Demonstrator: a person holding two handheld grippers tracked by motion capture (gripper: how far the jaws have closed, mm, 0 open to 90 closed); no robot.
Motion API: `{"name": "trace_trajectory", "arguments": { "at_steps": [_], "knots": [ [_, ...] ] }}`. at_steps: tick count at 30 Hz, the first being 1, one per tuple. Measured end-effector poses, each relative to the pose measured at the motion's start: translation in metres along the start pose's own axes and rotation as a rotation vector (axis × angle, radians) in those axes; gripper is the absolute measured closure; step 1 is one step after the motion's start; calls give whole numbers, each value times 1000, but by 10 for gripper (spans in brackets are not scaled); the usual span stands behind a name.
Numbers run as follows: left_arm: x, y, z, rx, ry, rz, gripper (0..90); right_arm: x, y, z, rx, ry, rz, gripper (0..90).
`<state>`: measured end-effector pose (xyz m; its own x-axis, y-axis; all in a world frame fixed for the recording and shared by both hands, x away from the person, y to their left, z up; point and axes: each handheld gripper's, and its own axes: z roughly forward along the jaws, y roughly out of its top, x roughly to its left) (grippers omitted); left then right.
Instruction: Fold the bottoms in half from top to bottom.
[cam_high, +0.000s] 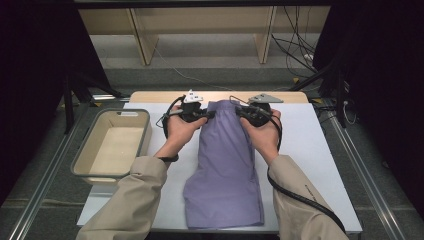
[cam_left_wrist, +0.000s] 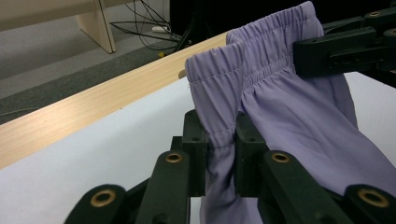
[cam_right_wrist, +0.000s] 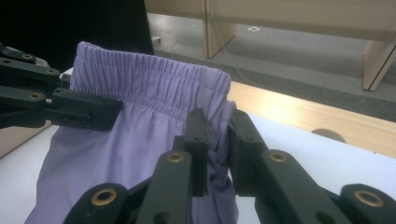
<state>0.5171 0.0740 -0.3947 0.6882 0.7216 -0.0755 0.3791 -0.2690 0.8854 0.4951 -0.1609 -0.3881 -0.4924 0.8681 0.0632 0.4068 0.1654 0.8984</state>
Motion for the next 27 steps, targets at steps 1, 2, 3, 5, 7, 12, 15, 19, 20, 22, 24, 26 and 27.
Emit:
{"name": "trace_trajectory", "arguments": {
  "at_steps": [1,2,3,5,7,12,15,19,20,22,24,26,27],
  "knots": [
    [0,1,0,0,-1,1,776,0,1,0,-3,1,-3,800],
    [0,1,-1,-1,0,2,776,0,1,0,-4,1,-2,800],
    [0,2,-1,-3,2,3,775,-1,2,-1,-9,2,-5,799],
    [1,3,-1,-11,3,1,776,-1,3,-1,-15,1,-9,799],
    [1,5,-2,-13,5,5,776,0,4,-2,-22,0,-17,799],
    [0,8,-2,-19,5,10,776,-2,6,-2,-32,-3,-22,799],
    [0,9,-3,-19,4,15,776,-2,7,-3,-34,-1,-22,798],
    [0,11,-3,-24,7,19,776,-2,8,-3,-39,-1,-24,798],
    [0,11,-3,-23,8,22,776,-2,9,-4,-39,-1,-23,798],
    [0,12,-4,-23,9,23,776,-2,9,-4,-43,-5,-27,798],
    [0,14,-4,-28,11,26,776,-2,11,-4,-47,-3,-30,798],
    [0,15,-5,-31,12,27,776,-2,12,-5,-49,-4,-30,798],
    [0,16,-5,-33,14,30,776,-2,13,-5,-53,-3,-31,798]
  ]
}}
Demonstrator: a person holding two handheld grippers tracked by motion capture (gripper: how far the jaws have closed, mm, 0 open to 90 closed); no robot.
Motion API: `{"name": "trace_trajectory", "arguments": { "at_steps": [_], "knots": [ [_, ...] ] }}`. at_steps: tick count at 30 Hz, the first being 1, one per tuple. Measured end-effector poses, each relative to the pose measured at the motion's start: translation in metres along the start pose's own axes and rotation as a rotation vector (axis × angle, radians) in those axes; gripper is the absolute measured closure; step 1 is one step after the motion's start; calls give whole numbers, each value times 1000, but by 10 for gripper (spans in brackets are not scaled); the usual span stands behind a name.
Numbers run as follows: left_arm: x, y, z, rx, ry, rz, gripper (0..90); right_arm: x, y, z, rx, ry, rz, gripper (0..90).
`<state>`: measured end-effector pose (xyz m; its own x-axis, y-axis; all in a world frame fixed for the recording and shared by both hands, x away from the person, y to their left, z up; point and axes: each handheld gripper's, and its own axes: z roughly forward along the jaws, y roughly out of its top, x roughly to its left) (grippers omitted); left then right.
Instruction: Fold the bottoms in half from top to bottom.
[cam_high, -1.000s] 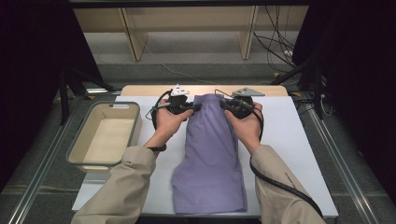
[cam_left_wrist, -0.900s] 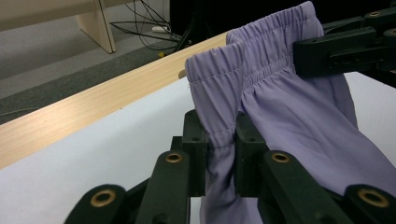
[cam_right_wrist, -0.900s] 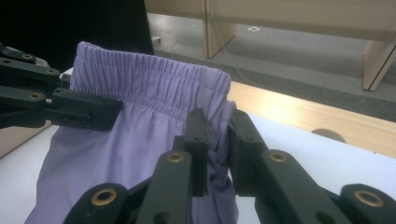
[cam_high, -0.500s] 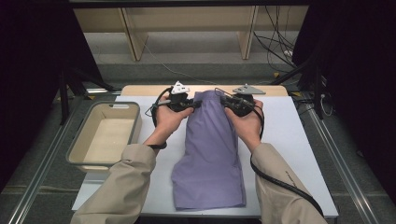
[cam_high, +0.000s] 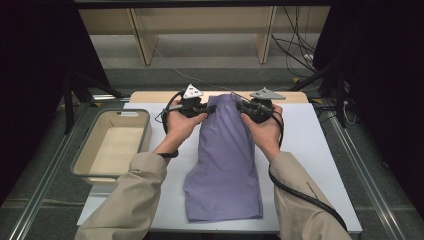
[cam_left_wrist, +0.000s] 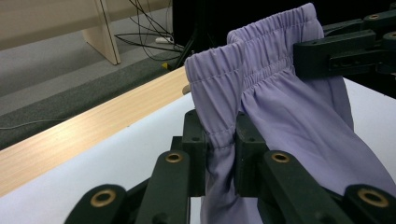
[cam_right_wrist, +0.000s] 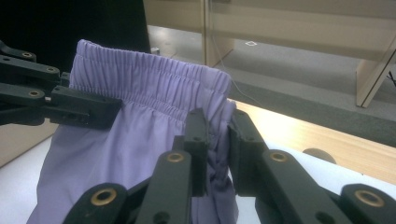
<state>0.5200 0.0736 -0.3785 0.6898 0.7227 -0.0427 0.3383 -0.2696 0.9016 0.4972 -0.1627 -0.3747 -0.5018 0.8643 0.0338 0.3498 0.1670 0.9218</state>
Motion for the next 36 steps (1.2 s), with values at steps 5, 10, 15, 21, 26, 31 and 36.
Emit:
{"name": "trace_trajectory", "arguments": {
  "at_steps": [5,10,15,21,26,31,36],
  "knots": [
    [-1,1,0,-24,8,2,776,-1,2,-2,-12,4,0,798],
    [-1,2,-1,-31,6,7,776,-1,3,-3,-20,2,-4,798],
    [-2,6,-2,-32,4,16,776,-2,6,-5,-26,6,-9,797],
    [-4,7,-1,-29,-1,28,776,-5,6,-7,-29,7,-8,797],
    [-6,0,1,-17,-7,43,775,-6,-1,-6,-18,24,-11,797],
    [-8,-7,1,-5,-16,57,775,-7,-10,-5,-7,36,-2,797],
    [-9,-11,0,4,-21,73,775,-7,-16,-6,0,49,-1,797]
  ]
}}
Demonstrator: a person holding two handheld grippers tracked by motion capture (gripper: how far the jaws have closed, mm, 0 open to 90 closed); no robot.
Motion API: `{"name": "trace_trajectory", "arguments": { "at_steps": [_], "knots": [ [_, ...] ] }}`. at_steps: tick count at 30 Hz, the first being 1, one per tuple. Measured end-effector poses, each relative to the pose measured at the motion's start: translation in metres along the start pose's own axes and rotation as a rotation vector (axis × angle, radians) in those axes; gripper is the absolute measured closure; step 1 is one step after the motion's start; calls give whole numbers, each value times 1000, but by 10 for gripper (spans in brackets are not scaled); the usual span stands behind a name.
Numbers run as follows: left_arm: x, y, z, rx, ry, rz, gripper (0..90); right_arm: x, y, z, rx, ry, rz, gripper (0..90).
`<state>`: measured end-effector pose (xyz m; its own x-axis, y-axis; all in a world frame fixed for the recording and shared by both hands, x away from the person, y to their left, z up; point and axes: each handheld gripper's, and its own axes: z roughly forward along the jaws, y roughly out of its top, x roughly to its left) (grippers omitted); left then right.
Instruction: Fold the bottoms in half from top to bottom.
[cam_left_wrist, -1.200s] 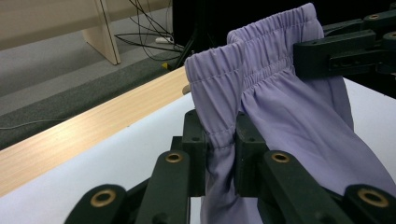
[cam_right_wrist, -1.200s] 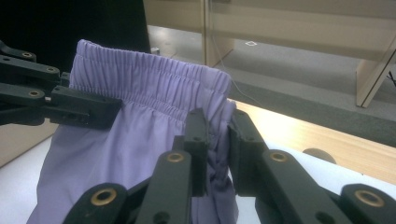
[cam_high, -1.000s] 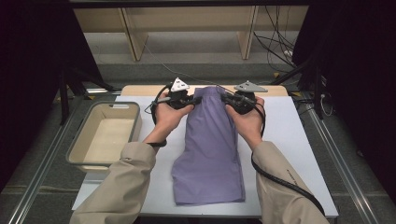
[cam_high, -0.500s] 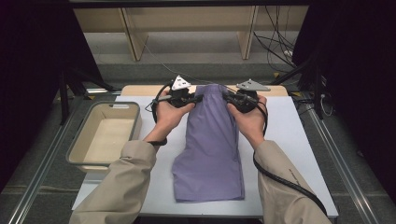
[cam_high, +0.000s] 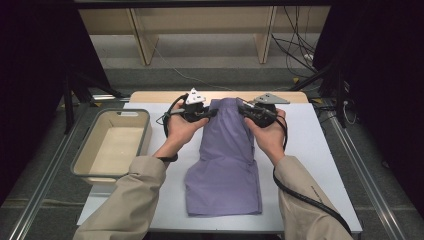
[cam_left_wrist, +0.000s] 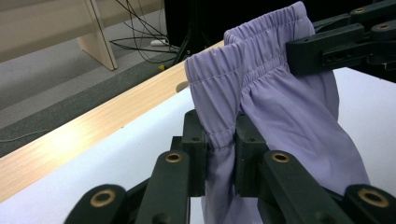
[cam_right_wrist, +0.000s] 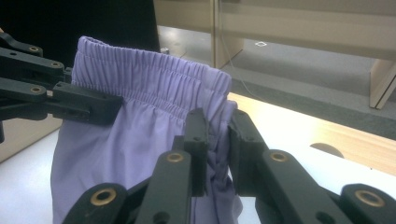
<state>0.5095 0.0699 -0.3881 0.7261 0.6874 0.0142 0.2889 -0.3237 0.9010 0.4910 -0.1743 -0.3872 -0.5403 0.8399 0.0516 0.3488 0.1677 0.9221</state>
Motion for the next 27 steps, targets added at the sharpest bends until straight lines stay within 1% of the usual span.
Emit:
{"name": "trace_trajectory", "arguments": {
  "at_steps": [6,11,18,22,27],
  "knots": [
    [-3,-6,-2,1,-11,13,775,1,-6,-3,3,19,-9,797],
    [-6,-11,-4,2,-28,16,775,3,-13,-8,8,30,-12,797],
    [-13,-19,-7,2,-49,44,774,6,-23,-15,10,42,-13,798],
    [-16,-22,-11,-7,-61,49,775,8,-27,-19,3,45,-11,797],
    [-19,-25,-17,-14,-69,68,774,13,-31,-25,-11,50,-24,798]
  ]
}}
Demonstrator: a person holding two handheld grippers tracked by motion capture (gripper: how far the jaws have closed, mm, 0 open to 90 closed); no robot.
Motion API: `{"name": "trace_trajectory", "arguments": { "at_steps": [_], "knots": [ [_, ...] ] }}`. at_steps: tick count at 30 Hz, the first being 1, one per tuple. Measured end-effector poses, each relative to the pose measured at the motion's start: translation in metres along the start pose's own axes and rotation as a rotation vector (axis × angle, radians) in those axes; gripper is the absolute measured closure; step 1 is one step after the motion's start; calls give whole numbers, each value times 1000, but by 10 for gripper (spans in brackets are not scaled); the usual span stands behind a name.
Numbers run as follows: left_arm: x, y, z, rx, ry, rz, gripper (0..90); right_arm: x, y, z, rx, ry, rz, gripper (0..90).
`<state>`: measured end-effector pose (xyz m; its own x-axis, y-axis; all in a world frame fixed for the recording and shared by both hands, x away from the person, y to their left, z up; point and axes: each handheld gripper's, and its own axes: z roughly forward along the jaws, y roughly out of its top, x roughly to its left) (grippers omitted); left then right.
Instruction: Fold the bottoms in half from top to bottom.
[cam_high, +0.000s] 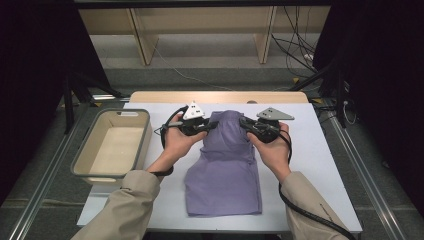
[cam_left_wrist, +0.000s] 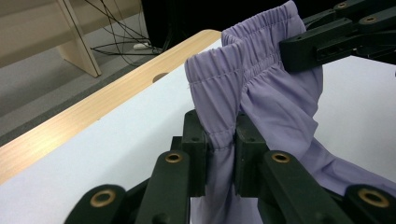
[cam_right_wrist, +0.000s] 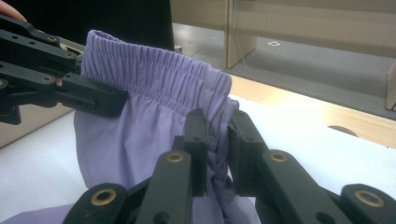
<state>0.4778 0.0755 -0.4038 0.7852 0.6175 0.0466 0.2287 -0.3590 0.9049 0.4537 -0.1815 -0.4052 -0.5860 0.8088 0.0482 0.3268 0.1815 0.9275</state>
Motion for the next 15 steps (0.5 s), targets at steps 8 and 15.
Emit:
{"name": "trace_trajectory", "arguments": {
  "at_steps": [8,15],
  "knots": [
    [-4,-5,-5,-8,-6,12,775,7,-5,-6,-5,2,-14,798],
    [-8,-8,-8,-15,-6,21,775,10,-8,-8,-18,4,-24,798]
  ]
}}
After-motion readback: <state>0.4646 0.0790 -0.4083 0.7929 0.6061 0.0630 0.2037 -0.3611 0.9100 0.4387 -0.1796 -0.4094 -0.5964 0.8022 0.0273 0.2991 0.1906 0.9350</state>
